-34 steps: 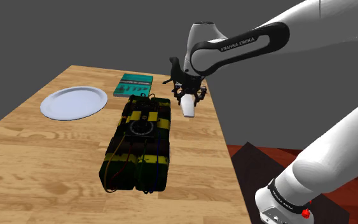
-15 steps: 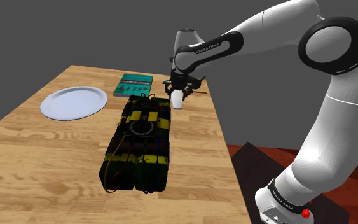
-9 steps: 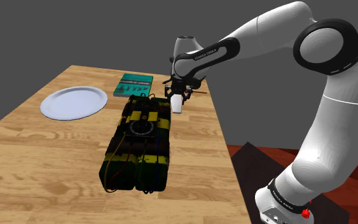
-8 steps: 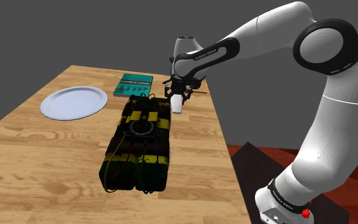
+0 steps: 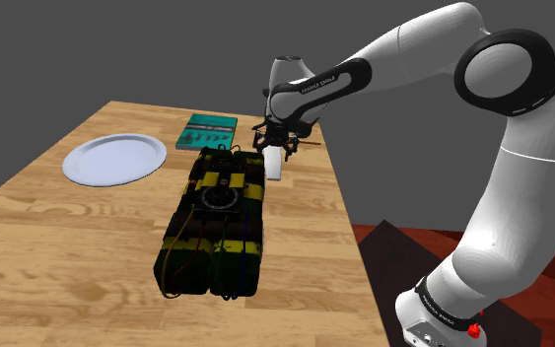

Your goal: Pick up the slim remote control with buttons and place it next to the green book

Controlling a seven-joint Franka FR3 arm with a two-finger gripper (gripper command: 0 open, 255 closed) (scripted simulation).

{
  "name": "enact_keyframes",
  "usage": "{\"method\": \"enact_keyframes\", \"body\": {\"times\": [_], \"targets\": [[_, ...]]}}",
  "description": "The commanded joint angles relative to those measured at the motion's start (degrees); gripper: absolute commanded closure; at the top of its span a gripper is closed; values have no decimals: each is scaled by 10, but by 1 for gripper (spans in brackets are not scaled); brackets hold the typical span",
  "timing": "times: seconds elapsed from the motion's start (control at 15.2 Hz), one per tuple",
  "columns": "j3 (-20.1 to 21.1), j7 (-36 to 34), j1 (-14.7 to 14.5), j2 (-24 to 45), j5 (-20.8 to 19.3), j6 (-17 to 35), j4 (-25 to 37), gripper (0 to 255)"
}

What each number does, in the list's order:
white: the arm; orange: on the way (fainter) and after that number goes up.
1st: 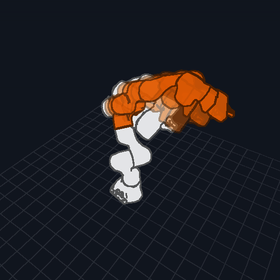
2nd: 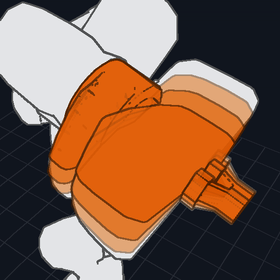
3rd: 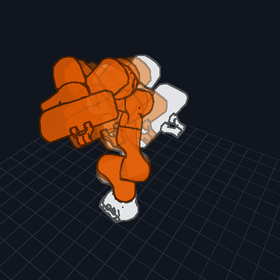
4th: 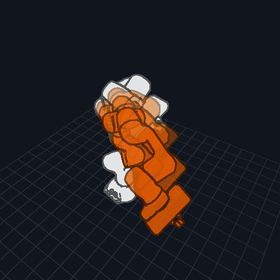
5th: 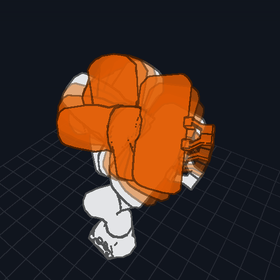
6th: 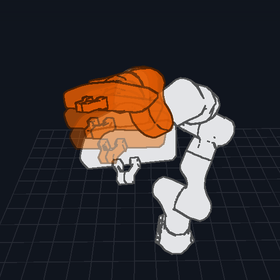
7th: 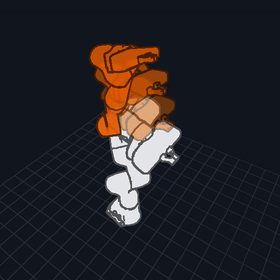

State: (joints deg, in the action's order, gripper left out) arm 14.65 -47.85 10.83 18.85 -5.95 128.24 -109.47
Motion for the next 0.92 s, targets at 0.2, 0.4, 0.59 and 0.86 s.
{"method": "enact_keyframes", "body": {"times": [0.2, 0.4, 0.59, 0.86], "targets": [[3, 5, 2, -20, 7, -32, 13, 0], [5, 9, 4, -36, 13, -62, 28, 0], [5, 9, 4, -36, 13, -62, 28, 0], [5, 9, 4, -36, 13, -62, 27, 0]]}}
